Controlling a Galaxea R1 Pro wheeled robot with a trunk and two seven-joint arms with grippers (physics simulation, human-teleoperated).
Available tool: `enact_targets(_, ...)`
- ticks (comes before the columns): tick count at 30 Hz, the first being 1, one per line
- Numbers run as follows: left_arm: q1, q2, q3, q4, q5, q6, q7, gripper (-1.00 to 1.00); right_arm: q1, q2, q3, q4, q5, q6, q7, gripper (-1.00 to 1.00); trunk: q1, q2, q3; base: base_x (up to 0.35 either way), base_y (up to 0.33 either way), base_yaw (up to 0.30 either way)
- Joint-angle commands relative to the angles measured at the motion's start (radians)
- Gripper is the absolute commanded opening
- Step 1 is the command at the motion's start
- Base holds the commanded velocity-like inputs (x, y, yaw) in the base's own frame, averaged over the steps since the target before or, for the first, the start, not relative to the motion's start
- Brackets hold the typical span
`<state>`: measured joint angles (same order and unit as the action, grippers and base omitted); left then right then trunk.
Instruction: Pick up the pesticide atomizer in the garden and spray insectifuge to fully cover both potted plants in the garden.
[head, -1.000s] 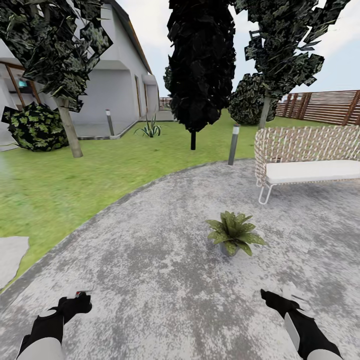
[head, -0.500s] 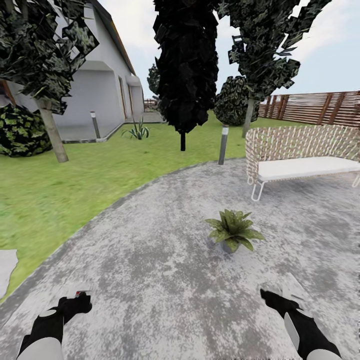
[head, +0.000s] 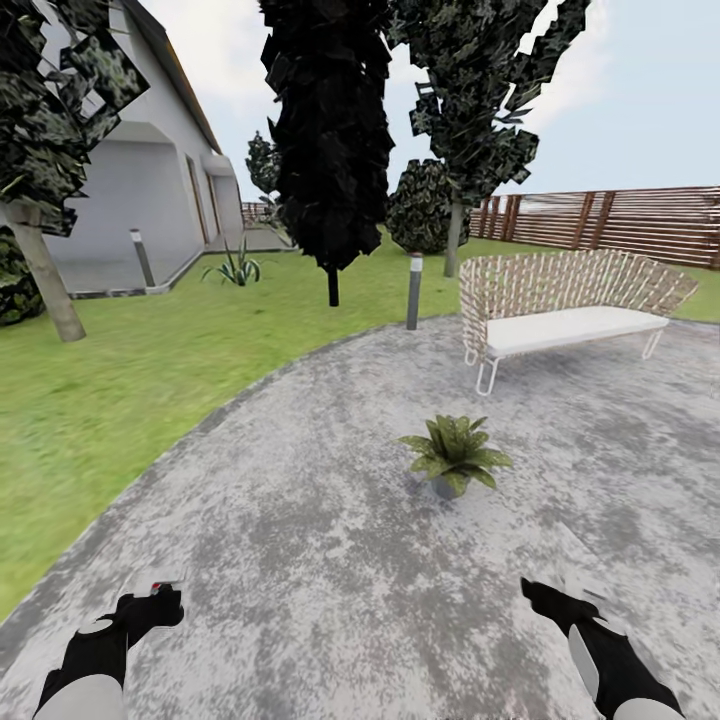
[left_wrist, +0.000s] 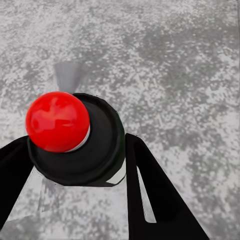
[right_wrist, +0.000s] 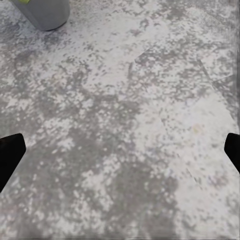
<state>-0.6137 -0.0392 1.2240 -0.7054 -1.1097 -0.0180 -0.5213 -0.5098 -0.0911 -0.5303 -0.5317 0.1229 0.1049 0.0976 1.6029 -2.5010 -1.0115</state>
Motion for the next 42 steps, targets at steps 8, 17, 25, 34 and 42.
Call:
enact_targets(8,-0.001,-0.001,0.006,-0.002,-0.006,-0.002,-0.006,-1.0,-0.001,0.002,-0.008,-0.002,0.011,0.006,0.009,1.0,0.0,0.0,0.006,0.0,0.314,-0.255)
enact_targets(17,-0.001,-0.001,0.006,-0.002,-0.006,-0.002,-0.006,-1.0,-0.001,0.001,-0.008,-0.002,0.011,0.006,0.009,1.0,0.0,0.0,0.014,0.0,0.314,-0.233)
enact_targets(25,-0.001,-0.001,0.006,-0.002,-0.006,-0.002,-0.006,-1.0,-0.001,0.001,-0.008,-0.002,0.011,0.006,0.01,1.0,0.0,0.0,0.022,0.055,0.314,-0.206)
enact_targets(34,-0.001,-0.001,0.006,-0.002,-0.006,-0.002,-0.006,-1.0,-0.001,0.002,-0.007,-0.002,0.011,0.006,0.01,1.0,0.0,0.0,0.029,0.148,0.314,-0.175)
enact_targets(42,-0.001,-0.001,0.006,-0.002,-0.006,-0.002,-0.006,-1.0,-0.001,0.001,-0.007,-0.002,0.012,0.006,0.01,1.0,0.0,0.0,0.032,0.191,0.312,-0.072)
